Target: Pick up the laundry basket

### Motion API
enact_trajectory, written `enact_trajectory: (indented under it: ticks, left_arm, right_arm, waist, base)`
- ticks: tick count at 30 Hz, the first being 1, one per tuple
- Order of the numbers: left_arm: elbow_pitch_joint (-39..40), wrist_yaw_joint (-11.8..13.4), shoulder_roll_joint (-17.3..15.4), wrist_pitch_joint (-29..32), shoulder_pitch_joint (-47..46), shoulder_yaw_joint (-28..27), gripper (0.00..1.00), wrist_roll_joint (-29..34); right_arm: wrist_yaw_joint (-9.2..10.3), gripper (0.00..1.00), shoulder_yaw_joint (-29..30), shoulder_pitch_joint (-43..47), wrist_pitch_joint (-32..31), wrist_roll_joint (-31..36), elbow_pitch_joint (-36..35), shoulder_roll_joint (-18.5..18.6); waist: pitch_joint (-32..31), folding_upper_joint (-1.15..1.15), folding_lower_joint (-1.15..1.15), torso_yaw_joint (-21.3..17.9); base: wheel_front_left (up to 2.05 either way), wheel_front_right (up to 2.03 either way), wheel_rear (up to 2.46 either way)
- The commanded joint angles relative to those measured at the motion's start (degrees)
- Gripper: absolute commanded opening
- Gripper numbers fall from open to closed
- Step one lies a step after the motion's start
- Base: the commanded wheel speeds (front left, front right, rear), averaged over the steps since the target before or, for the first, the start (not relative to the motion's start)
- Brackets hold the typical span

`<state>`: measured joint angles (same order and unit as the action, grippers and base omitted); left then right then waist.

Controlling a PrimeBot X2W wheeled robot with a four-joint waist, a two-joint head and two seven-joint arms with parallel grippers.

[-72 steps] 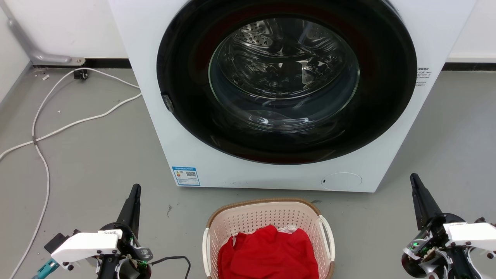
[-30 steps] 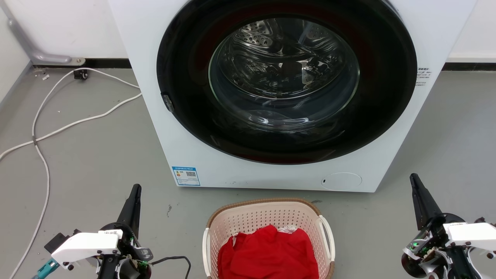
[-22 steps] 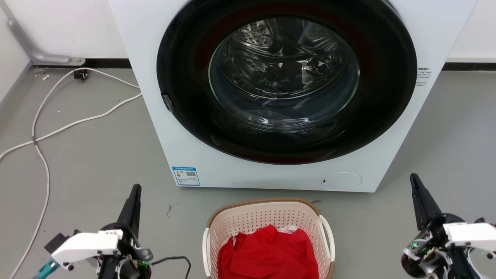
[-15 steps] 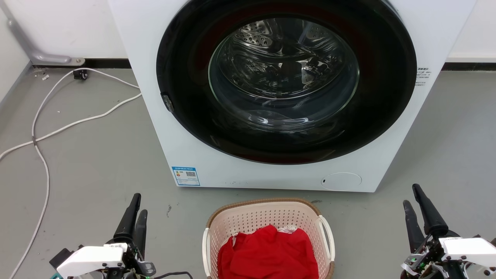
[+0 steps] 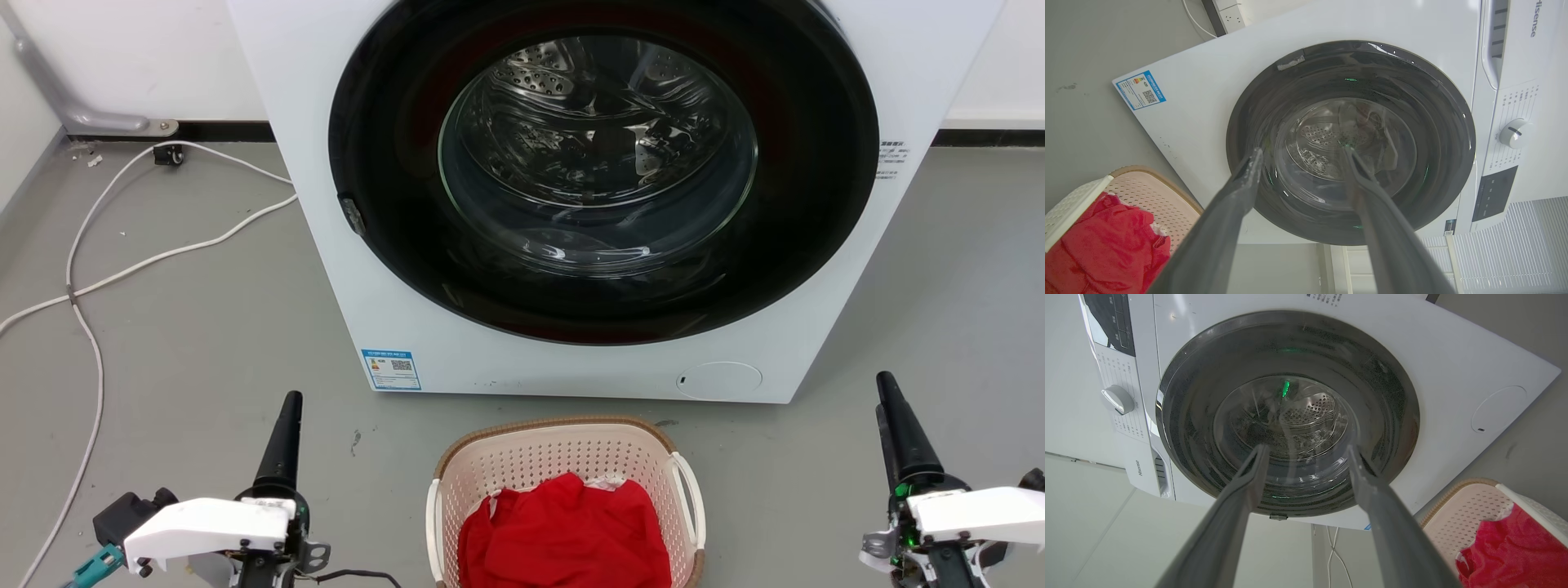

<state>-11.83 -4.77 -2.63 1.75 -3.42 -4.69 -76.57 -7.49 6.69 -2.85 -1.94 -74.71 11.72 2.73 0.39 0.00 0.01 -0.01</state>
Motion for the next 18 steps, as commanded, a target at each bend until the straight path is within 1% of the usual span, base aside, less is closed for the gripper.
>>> enact_trajectory:
  ticks: [1,9,18]
  left_arm:
    - [1.5,0.3,-0.2,-0.6,-0.3,0.3,1.00,2.5]
    - [3.0,1.7,-0.2,-2.5,0.4,1.8,1.00,11.6]
    - [4.4,2.6,-0.2,-4.4,0.9,3.2,1.00,19.8]
  right_arm:
    - [0.00,1.00,-0.3,-0.2,0.7,3.1,-1.7,0.2]
    - [0.00,1.00,-1.9,0.9,2.6,15.1,-4.1,0.2]
    - [0.00,1.00,-3.6,1.8,4.5,27.3,-6.4,0.2]
  waist:
    - [0.0,0.00,0.00,0.0]
    - [0.1,0.00,0.00,0.0]
    - [0.1,0.00,0.00,0.0]
  base:
    - [0.00,0.00,0.00]
    - [0.00,0.00,0.00]
    - [0.00,0.00,0.00]
